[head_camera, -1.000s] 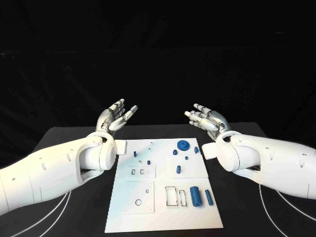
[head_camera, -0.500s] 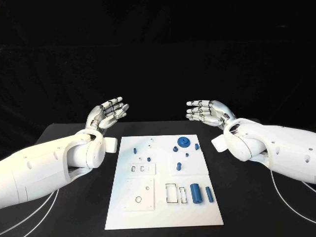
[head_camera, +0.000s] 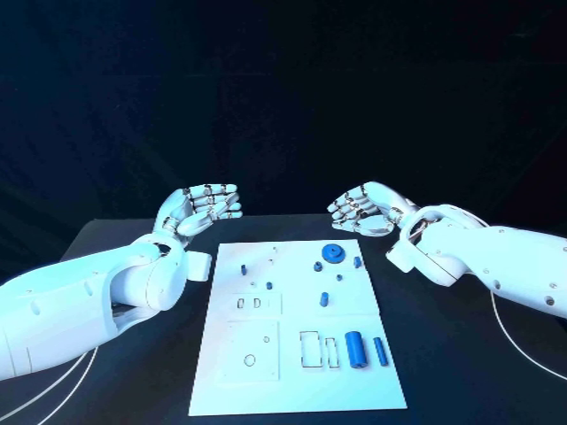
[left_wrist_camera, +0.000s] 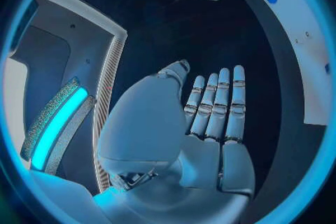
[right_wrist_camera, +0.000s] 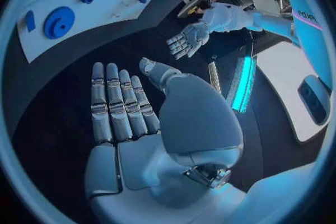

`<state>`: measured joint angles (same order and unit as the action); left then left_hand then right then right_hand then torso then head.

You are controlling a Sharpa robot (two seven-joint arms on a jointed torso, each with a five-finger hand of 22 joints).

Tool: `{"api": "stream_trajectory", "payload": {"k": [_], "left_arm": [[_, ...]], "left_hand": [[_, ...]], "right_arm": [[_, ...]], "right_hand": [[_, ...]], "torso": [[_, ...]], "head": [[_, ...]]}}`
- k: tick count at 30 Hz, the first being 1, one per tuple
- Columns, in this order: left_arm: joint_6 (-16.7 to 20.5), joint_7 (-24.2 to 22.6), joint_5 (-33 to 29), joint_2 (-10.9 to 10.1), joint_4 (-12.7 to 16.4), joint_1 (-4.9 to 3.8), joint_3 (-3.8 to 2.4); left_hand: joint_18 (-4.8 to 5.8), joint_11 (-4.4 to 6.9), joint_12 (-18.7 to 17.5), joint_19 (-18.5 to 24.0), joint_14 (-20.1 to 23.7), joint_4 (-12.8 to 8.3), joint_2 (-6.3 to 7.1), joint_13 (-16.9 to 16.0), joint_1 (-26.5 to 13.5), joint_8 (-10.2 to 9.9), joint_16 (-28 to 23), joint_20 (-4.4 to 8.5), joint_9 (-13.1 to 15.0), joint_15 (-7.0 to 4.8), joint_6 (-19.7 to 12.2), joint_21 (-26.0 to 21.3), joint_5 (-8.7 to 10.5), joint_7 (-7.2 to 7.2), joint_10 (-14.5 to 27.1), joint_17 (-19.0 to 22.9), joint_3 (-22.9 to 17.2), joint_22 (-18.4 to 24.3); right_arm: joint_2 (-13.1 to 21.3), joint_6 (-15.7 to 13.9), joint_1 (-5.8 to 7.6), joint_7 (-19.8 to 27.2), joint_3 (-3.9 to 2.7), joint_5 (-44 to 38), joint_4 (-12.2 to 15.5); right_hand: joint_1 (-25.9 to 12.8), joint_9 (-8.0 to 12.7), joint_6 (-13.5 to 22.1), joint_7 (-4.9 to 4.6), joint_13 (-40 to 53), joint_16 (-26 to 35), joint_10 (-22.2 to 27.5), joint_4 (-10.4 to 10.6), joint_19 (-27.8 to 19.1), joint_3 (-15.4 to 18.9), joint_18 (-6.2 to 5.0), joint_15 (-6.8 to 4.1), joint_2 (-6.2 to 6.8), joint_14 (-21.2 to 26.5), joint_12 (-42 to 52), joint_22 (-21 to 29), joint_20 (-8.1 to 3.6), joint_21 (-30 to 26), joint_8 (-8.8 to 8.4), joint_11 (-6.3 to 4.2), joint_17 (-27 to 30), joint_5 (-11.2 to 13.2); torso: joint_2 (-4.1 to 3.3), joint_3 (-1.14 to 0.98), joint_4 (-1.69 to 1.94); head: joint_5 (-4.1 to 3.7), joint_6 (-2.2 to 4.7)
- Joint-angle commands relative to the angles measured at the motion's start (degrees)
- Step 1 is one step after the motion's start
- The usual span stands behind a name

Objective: Assemble the parts on the task board

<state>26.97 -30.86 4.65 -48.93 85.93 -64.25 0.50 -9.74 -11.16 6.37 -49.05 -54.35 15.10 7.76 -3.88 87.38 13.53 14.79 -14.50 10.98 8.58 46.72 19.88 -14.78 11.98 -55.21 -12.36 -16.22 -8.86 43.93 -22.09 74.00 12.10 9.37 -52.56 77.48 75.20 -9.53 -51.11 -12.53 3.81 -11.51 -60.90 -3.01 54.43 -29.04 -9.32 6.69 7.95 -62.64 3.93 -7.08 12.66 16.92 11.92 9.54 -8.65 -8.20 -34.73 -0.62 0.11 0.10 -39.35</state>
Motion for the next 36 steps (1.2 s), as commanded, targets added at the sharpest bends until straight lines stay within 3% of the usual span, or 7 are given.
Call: {"api": "stream_trajectory", "payload": {"k": [1,11,13,16,21,30,36], "left_arm": [[-2.43,0.41,2.47,-0.90,1.88,-0.26,-0.13],[-3.02,0.81,3.34,-2.80,7.00,-0.44,-0.65],[-3.09,0.87,3.46,-2.98,7.73,-0.45,-0.82],[-3.20,0.99,3.59,-3.22,8.48,-0.48,-1.02],[-3.37,1.20,3.75,-3.70,9.39,-0.70,-1.23],[-3.41,1.42,3.82,-4.67,10.14,-1.32,-1.34],[-3.40,1.54,3.83,-5.04,10.22,-1.50,-1.35]], "left_hand": [[-0.75,0.35,-0.20,-1.35,-1.71,-0.12,0.83,-0.07,0.12,0.43,0.89,0.57,0.12,-0.57,0.77,1.47,0.28,1.96,-1.18,-1.16,-0.85,-0.64],[-0.58,0.50,-0.81,-2.34,-1.36,-0.54,1.63,-0.07,0.04,0.50,0.94,1.19,0.21,-0.72,1.12,3.64,0.32,1.85,-2.18,-2.32,-1.72,-1.73],[-0.57,0.48,-0.92,-2.41,-1.16,-0.63,1.73,-0.06,0.06,0.47,0.85,1.23,0.21,-0.70,1.10,3.89,0.34,1.86,-2.18,-2.41,-1.78,-1.86],[-0.57,0.46,-1.04,-2.54,-1.04,-0.71,1.82,-0.05,0.03,0.44,0.82,1.26,0.21,-0.69,1.05,4.21,0.36,1.90,-2.18,-2.53,-1.84,-2.03],[-0.57,0.43,-1.15,-2.70,-0.97,-0.76,1.90,-0.04,-0.05,0.41,0.82,1.31,0.20,-0.69,1.02,4.58,0.39,1.93,-2.20,-2.67,-1.87,-2.23],[-0.56,0.42,-1.39,-3.02,-0.93,-0.85,2.00,-0.05,-0.27,0.36,0.89,1.41,0.21,-0.72,0.97,5.42,0.47,1.97,-2.23,-3.02,-1.91,-2.68],[-0.55,0.41,-1.44,-3.06,-0.92,-0.87,2.01,-0.04,-0.31,0.35,0.90,1.44,0.21,-0.72,0.95,5.59,0.48,1.99,-2.23,-3.09,-1.92,-2.77]], "right_arm": [[0.03,3.17,0.35,-7.12,-0.03,-16.72,0.67],[-0.52,5.95,0.70,-14.61,-0.04,-33.91,2.91],[-0.77,5.86,0.68,-15.28,-0.04,-35.44,3.13],[-1.16,6.01,0.63,-15.99,-0.04,-36.77,3.20],[-1.74,6.56,0.50,-16.86,-0.03,-38.03,3.03],[-2.46,9.14,0.30,-17.88,0.00,-39.10,2.61],[-2.98,10.30,0.14,-18.16,0.04,-39.40,2.47]], "right_hand": [[0.10,-1.01,-4.45,1.97,0.40,-6.29,-6.69,0.41,8.27,0.42,-1.04,-4.03,2.17,-11.92,-0.19,-5.02,-4.17,9.24,1.37,-2.77,-6.30,-0.74],[-1.44,-2.15,-5.26,2.80,1.03,-21.95,-7.70,4.14,13.02,-0.19,-1.06,-5.94,5.22,-20.45,-0.28,-13.30,-6.78,21.08,0.27,-3.89,-21.29,-0.30],[-1.72,-2.79,-5.36,3.02,1.73,-33.15,-7.86,5.39,19.35,-0.32,1.62,-6.10,6.40,-22.01,-0.25,-33.98,-7.16,38.07,0.18,-4.42,-30.14,-0.65],[-1.58,-3.61,-5.07,3.09,2.55,-49.07,-7.25,6.73,22.96,0.56,3.71,-5.96,7.13,-22.75,-0.20,-49.88,-6.96,50.48,0.00,-4.23,-44.86,-0.44],[-0.86,-4.44,-4.88,3.03,3.21,-58.55,-6.30,7.80,25.88,1.41,5.27,-5.78,7.04,-23.28,-0.24,-61.33,-6.59,58.93,-0.08,-3.91,-53.80,-0.51],[-0.40,-5.03,-4.37,3.37,3.68,-63.35,-5.82,8.47,27.72,2.01,6.17,-5.81,7.25,-23.70,-0.23,-67.29,-6.19,63.11,-0.27,-4.03,-58.29,-0.65],[-0.33,-5.20,-4.29,3.59,3.88,-64.25,-5.95,8.70,28.15,2.16,6.36,-5.92,7.13,-23.78,-0.16,-68.50,-6.19,63.93,-0.27,-4.19,-59.14,-0.66]], "torso": [[-1.36,-0.22,0.45],[-3.61,-0.37,1.16],[-4.07,-0.42,1.26],[-4.51,-0.44,1.38],[-5.16,-0.57,1.59],[-5.80,-0.67,1.99],[-5.96,-0.71,1.93]], "head": [[-0.25,0.47],[-0.71,1.52],[-0.80,1.58],[-0.90,1.69],[-1.08,1.67],[-1.27,1.42],[-1.14,1.33]]}}
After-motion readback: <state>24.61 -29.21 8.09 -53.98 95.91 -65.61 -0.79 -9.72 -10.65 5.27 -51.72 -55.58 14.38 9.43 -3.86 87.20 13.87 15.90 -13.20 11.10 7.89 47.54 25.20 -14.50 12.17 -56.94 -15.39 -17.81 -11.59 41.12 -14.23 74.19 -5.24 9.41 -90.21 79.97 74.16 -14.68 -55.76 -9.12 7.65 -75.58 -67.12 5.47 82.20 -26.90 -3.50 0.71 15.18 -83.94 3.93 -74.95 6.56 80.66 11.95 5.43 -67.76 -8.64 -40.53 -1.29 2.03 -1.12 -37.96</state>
